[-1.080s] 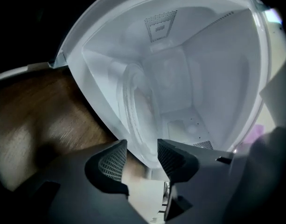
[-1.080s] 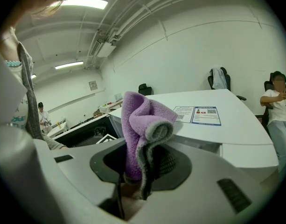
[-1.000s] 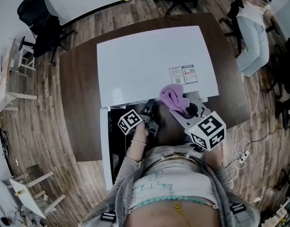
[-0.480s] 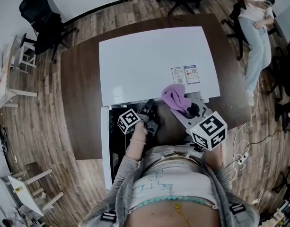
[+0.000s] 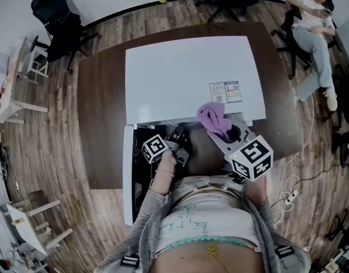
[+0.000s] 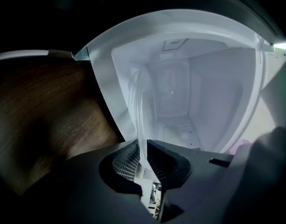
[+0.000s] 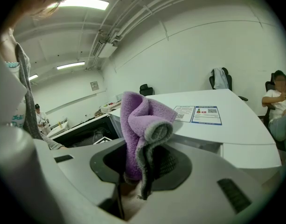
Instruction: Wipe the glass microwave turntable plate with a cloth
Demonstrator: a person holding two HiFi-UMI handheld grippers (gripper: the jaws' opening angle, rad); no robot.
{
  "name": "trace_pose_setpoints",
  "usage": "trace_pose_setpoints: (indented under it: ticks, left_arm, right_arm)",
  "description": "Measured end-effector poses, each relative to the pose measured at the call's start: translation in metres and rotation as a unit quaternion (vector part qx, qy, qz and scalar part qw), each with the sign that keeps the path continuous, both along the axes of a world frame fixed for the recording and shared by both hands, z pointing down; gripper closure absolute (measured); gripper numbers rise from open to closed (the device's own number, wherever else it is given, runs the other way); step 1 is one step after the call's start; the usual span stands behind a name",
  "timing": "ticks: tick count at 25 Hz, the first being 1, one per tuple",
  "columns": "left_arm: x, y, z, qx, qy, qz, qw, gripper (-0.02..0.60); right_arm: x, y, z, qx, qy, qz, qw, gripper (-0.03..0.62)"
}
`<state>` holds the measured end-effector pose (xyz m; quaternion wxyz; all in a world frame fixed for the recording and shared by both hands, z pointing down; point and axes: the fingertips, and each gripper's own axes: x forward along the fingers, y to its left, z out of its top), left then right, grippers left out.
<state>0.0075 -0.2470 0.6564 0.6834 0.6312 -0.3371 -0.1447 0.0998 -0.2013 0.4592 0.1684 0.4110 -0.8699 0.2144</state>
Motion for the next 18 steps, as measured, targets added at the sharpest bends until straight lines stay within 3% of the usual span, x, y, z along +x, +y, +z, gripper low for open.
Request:
trace_pose_setpoints:
  ticks: [18]
  left_arm:
    - [-0.008, 0.029, -0.003, 0.008, -0.007, 0.004, 0.9999, 0.528]
  right_arm:
    - [0.0, 0.014, -0.002, 0.008, 0.01, -0.002, 1.0, 0.473]
